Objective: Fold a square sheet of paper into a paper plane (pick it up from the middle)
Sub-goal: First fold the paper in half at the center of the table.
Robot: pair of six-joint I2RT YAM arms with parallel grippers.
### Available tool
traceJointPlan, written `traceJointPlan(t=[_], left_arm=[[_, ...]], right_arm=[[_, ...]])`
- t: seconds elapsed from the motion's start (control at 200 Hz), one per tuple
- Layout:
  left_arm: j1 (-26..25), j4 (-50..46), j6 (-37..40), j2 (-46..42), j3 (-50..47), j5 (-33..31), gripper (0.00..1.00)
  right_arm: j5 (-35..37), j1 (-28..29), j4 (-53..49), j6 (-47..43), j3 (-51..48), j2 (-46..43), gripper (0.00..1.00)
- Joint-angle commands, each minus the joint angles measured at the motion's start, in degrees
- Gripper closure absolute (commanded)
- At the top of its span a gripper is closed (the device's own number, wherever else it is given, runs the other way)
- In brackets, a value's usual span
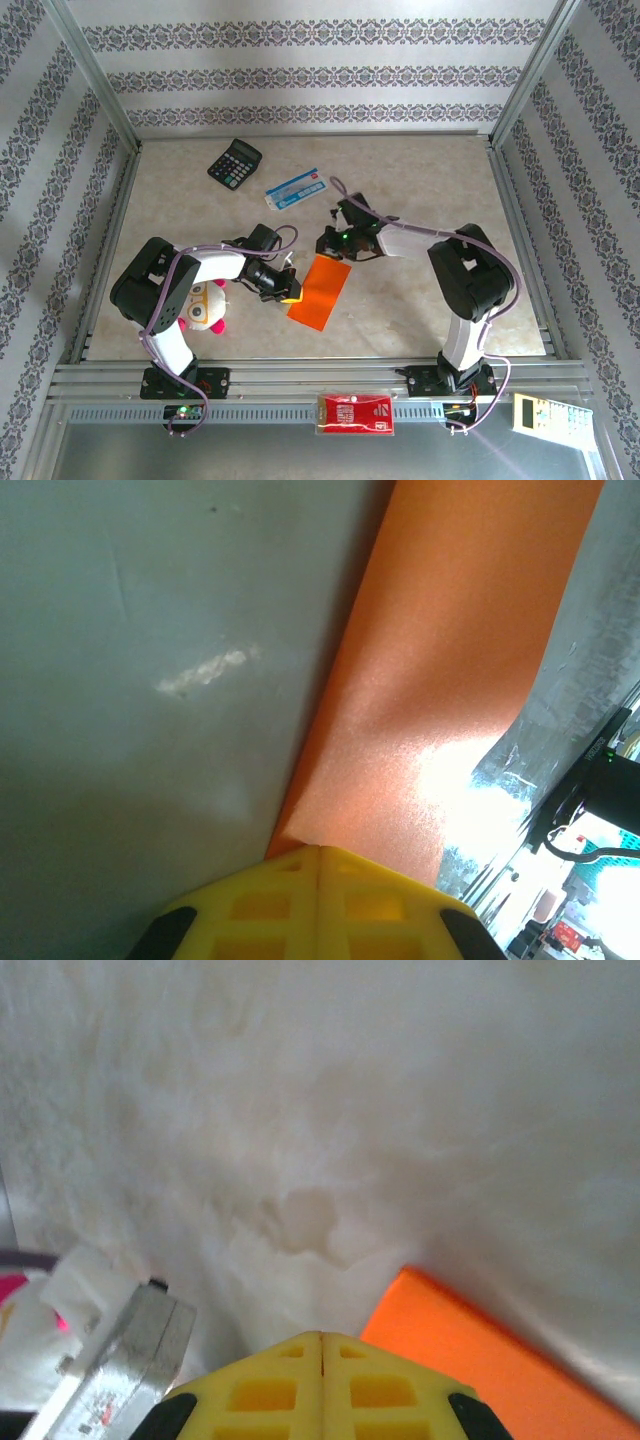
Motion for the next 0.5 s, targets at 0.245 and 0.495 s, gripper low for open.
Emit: traceJointPlan(t=[0.245, 0.495], left_arm=[[-0.86, -6.48, -1.41, 0.10, -2.53, -3.42, 1.00], [-0.86, -5.50, -2.41, -2.34, -1.45, -1.70, 0.92]], right_arm=[[0.24, 2.93, 5.21, 1.86, -1.25, 5.48, 0.94], [-0.09, 1.69, 4.33, -1.27, -0.81, 8.89, 0.94]])
